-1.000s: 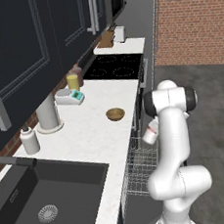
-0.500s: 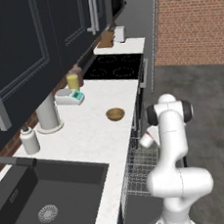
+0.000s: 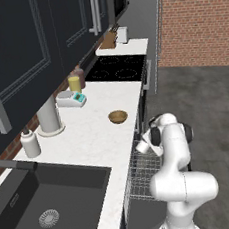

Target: Pick up the cup and bowl from the counter, place them in the dishwasher, and close the dishwasher door.

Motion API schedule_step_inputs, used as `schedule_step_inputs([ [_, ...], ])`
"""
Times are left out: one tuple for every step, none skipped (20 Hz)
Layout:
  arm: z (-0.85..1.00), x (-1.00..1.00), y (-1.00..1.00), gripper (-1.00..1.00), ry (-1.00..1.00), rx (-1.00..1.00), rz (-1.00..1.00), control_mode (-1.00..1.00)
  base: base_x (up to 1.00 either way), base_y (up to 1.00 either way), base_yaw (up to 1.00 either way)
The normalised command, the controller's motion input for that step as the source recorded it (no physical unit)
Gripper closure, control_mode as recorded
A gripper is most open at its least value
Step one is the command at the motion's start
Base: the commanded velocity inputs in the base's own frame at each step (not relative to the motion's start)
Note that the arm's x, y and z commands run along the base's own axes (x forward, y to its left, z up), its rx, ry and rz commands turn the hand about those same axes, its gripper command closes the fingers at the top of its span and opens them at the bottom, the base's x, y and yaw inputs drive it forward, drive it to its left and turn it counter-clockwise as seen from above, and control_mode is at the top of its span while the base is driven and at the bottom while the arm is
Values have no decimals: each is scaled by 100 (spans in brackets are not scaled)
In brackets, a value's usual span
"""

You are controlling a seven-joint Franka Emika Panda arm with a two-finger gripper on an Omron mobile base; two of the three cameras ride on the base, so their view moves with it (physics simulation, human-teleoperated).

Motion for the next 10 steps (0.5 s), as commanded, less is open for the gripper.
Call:
schedule_step_inputs([
  [-49, 63, 12, 100, 19, 0, -2, -100, 0, 0, 0],
  [-47, 57, 7, 100, 20, 0, -2, -100, 0, 0, 0],
  [-46, 55, 4, 100, 20, 0, -3, -100, 0, 0, 0],
  [-47, 49, 5, 100, 20, 0, -4, -100, 0, 0, 0],
  [-49, 49, 3, 100, 20, 0, -5, -100, 0, 0, 0],
  [-51, 44, 3, 100, 19, 0, -5, -100, 0, 0, 0],
  [-52, 40, 0, 100, 19, 0, -6, -100, 0, 0, 0],
  [-49, 36, 0, 100, 18, 0, -7, -100, 0, 0, 0],
  [-49, 32, 0, 100, 17, 0, -8, -100, 0, 0, 0],
  [-44, 29, 0, 100, 16, 0, -9, -100, 0, 0, 0],
])
